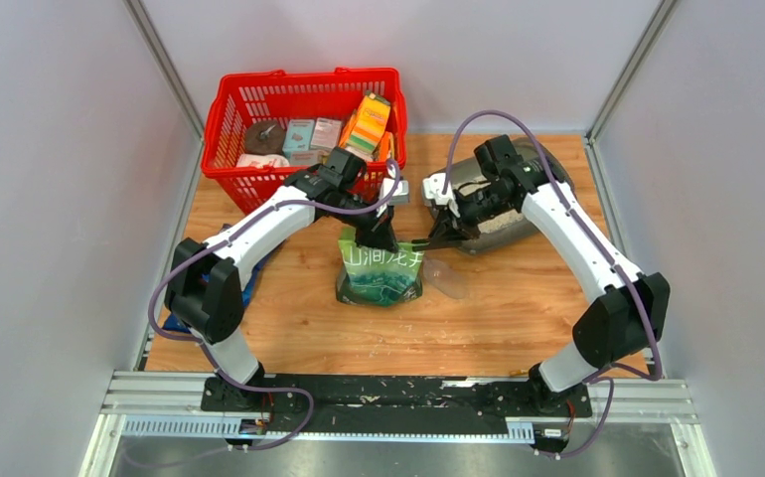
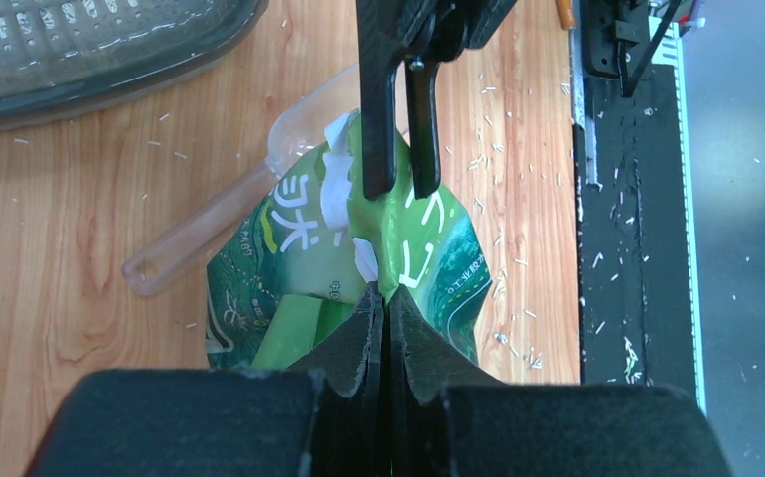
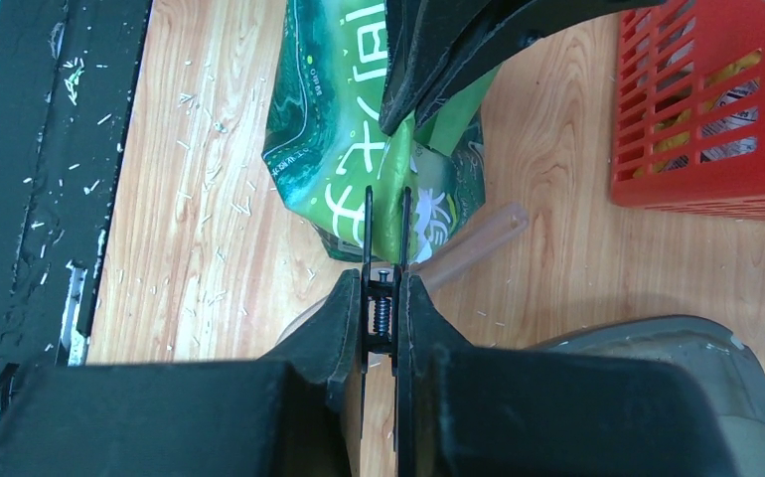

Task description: Fill the litter box with clean litter

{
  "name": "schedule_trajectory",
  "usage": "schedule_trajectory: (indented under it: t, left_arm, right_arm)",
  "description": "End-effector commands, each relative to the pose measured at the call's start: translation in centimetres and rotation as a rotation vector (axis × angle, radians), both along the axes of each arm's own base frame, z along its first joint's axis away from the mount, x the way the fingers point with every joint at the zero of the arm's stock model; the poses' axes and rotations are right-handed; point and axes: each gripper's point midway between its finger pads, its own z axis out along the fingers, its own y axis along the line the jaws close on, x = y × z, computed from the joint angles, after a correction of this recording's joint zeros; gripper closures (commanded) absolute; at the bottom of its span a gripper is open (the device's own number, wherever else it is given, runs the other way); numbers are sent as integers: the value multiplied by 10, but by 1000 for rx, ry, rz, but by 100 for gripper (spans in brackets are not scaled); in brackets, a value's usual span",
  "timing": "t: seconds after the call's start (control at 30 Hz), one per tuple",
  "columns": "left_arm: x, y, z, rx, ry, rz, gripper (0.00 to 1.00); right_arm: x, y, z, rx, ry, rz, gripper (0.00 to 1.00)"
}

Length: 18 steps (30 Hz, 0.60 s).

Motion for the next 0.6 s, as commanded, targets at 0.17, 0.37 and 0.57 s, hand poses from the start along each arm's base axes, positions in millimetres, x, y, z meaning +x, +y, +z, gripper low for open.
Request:
schedule_trajectory:
  t: [0.17,0.37,0.57]
  left_arm:
    - [17,-20,32,-137,-81,1,98]
    - [17,-11,36,-137,-85,20,76]
    - [3,25,40,-66,-157,-33,62]
  right_arm:
    - [3,19,-17,10,4,-5,100]
    - [7,26,-24,19,32,-32,100]
    - [7,31,-26,49,73,-55,100]
